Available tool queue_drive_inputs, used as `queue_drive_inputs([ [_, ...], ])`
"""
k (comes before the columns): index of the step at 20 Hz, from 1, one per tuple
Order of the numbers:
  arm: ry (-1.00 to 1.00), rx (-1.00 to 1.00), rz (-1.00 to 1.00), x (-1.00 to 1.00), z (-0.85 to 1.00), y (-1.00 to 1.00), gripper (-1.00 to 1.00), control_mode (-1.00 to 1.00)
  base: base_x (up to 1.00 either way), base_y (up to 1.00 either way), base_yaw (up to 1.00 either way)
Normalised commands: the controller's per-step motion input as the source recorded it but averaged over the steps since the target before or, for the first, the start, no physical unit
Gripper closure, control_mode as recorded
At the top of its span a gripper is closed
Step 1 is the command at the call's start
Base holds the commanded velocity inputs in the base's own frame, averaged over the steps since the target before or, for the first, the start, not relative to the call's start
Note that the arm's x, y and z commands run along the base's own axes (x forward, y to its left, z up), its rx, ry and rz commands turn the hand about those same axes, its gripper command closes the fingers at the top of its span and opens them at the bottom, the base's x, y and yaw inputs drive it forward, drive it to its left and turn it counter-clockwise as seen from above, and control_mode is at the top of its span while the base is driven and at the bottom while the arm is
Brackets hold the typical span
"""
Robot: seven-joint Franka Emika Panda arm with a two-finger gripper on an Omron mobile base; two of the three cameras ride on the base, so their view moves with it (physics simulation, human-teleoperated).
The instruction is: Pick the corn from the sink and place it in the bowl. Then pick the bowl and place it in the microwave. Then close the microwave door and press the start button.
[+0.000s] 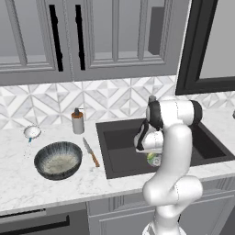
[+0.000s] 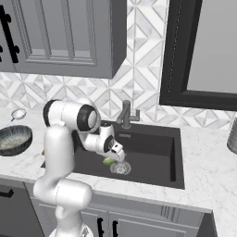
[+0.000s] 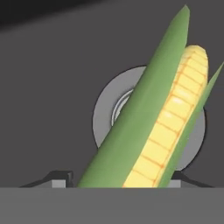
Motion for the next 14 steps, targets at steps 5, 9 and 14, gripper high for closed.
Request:
queue_drive_inputs([
  [5,-0.23,0.0,-0.05,-0.27,1.0,0.47,1.0,-1.0,0.0,0.0,0.0],
  [9,-0.06,0.01,-0.01,-0.39,1.0,0.16,1.0,-1.0,0.0,0.0,0.0],
  [14,0.0,0.04,0.0,-0.61,1.0,0.09,1.0,-1.0,0.0,0.0,0.0],
])
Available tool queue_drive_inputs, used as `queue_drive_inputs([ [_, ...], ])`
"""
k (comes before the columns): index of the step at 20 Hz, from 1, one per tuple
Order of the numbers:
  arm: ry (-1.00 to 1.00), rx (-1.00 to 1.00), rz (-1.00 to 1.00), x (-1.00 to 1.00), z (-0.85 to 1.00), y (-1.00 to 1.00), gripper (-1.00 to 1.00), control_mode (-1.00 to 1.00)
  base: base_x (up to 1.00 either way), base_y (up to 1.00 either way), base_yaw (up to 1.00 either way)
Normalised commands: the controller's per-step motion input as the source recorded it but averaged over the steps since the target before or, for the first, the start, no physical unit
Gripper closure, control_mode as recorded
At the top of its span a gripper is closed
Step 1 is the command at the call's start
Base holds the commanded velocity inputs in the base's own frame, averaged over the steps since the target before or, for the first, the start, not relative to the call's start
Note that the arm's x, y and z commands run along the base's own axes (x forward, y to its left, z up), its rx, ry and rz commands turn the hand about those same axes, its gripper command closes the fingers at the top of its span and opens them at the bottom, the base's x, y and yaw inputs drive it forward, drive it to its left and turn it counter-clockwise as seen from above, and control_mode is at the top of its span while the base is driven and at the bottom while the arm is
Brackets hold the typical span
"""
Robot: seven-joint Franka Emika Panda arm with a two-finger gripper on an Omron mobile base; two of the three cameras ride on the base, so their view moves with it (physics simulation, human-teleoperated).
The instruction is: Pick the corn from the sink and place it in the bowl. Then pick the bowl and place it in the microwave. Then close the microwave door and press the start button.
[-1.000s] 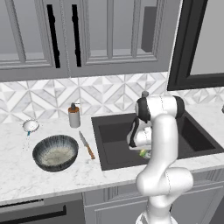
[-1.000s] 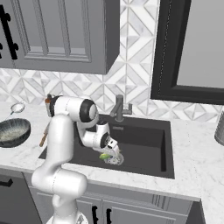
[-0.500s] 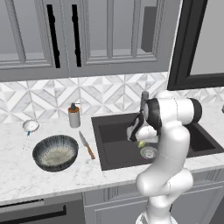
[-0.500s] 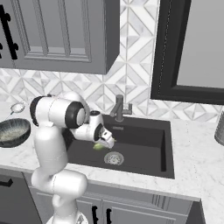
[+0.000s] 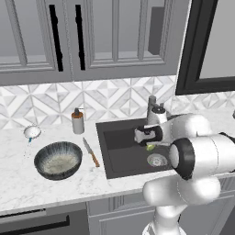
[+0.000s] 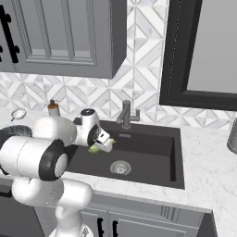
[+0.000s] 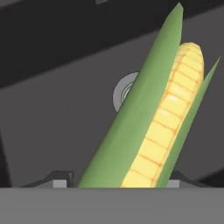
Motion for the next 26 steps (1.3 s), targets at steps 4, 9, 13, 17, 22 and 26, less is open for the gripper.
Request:
queue_drive_inputs([
  [4,0.0,0.03,0.0,-0.79,1.0,0.09,1.0,-1.0,0.0,0.0,0.0],
  [9,-0.06,0.03,0.03,-0.92,1.0,0.15,1.0,-1.0,0.0,0.0,0.0],
  [13,-0.03,0.05,0.02,-0.27,1.0,0.26,1.0,-1.0,0.0,0.0,0.0],
  [17,0.0,0.1,0.14,-0.37,0.9,0.64,1.0,-1.0,0.0,0.0,0.0],
  [22,0.01,0.18,0.26,-0.34,0.77,0.72,1.0,-1.0,0.0,0.0,0.0],
  [26,0.02,0.08,0.33,-0.28,0.43,0.88,1.0,-1.0,0.0,0.0,0.0],
])
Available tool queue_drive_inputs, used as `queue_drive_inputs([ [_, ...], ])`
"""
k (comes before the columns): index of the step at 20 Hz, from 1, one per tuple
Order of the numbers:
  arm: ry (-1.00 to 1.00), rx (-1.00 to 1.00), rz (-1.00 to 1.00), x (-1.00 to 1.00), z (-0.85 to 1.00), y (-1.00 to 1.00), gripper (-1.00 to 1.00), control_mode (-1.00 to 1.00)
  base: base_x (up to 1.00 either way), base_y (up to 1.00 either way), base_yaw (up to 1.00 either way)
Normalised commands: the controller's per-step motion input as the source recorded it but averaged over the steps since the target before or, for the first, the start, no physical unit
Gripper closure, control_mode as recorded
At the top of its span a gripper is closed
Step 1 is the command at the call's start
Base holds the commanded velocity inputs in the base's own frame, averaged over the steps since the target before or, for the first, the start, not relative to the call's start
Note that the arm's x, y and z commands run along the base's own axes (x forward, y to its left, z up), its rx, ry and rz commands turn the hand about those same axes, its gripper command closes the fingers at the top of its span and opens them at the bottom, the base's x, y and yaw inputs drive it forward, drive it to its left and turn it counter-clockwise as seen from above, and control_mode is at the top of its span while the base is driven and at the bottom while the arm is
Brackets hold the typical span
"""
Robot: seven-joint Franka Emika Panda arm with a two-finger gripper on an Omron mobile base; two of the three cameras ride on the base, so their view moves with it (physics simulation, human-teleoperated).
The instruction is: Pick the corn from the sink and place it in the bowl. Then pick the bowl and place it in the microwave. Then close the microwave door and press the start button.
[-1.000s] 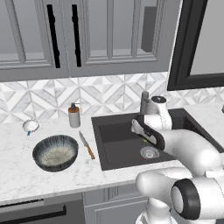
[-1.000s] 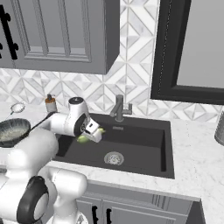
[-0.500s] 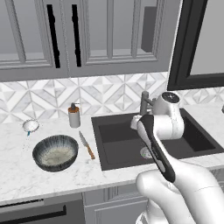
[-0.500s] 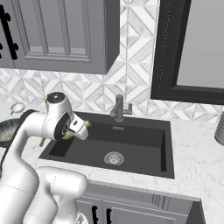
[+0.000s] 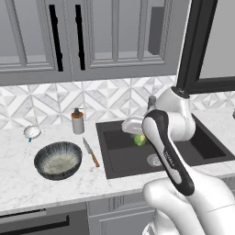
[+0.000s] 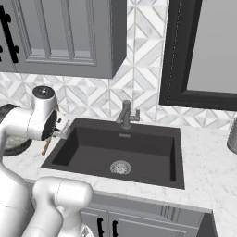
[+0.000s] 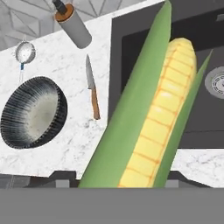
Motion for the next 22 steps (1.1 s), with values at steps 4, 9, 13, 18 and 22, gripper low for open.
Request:
queue_drive_inputs([
  [4,0.21,0.04,0.22,0.0,0.14,1.0,1.0,-1.0,0.0,0.0,0.0],
  [9,0.12,-0.07,0.1,0.08,0.0,1.0,1.0,-1.0,0.0,0.0,0.0],
  [13,0.22,-0.13,0.02,0.18,-0.04,1.0,1.0,-1.0,0.0,0.0,0.0],
  [18,0.19,-0.23,0.0,0.2,-0.31,1.0,1.0,-1.0,0.0,0.0,0.0],
  [22,0.08,-0.25,-0.03,0.56,-0.54,0.92,1.0,-1.0,0.0,0.0,0.0],
])
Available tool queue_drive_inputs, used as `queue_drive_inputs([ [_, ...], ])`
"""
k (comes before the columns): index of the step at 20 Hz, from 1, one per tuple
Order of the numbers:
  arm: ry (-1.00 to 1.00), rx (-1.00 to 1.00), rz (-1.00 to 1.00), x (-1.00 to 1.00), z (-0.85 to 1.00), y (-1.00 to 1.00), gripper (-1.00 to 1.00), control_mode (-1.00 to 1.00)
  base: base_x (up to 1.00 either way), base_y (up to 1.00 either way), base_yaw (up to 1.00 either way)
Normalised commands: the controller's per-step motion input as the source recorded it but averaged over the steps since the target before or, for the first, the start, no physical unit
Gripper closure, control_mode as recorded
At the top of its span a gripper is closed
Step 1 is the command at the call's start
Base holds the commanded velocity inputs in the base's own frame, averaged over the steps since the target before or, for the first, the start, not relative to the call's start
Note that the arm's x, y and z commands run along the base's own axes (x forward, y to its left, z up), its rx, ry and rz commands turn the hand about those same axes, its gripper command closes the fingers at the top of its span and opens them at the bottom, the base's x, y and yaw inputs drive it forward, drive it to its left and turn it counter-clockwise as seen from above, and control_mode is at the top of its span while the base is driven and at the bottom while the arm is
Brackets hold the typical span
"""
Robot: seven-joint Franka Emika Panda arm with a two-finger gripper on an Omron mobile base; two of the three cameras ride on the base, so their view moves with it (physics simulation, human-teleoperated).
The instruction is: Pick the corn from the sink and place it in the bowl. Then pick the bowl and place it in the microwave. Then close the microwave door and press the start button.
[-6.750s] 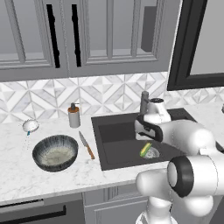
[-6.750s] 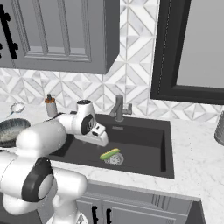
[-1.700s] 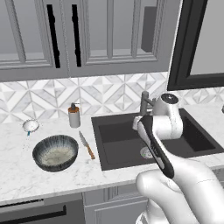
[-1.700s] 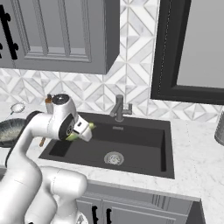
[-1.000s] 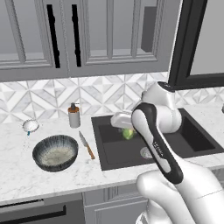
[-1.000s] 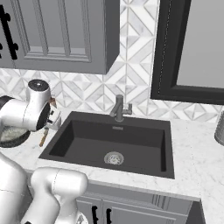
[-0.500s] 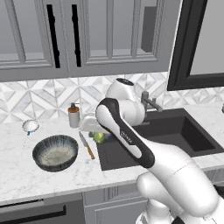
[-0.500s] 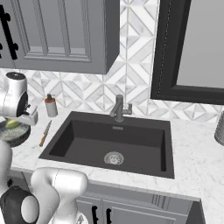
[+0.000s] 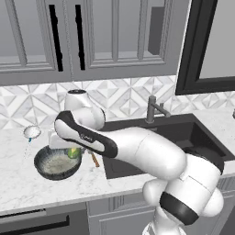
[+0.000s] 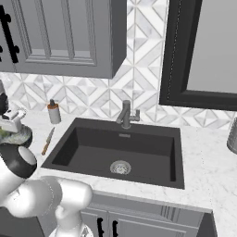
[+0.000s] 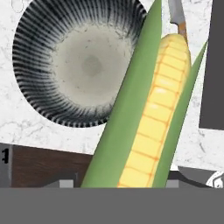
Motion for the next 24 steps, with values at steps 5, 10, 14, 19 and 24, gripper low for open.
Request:
queue_drive_inputs([
  [5,0.0,-0.15,-0.01,0.57,-0.54,0.3,1.0,-1.0,0.0,0.0,0.0],
  [10,0.0,-0.08,-0.01,0.52,-0.52,0.15,1.0,-1.0,0.0,0.0,0.0],
  [14,0.0,-0.05,0.0,0.24,-0.38,0.34,1.0,-1.0,0.0,0.0,0.0],
  [19,0.0,0.0,0.0,0.05,-0.39,0.12,1.0,-1.0,0.0,0.0,0.0],
  [24,0.0,0.0,0.0,0.04,-0.36,0.01,1.0,-1.0,0.0,0.0,0.0],
])
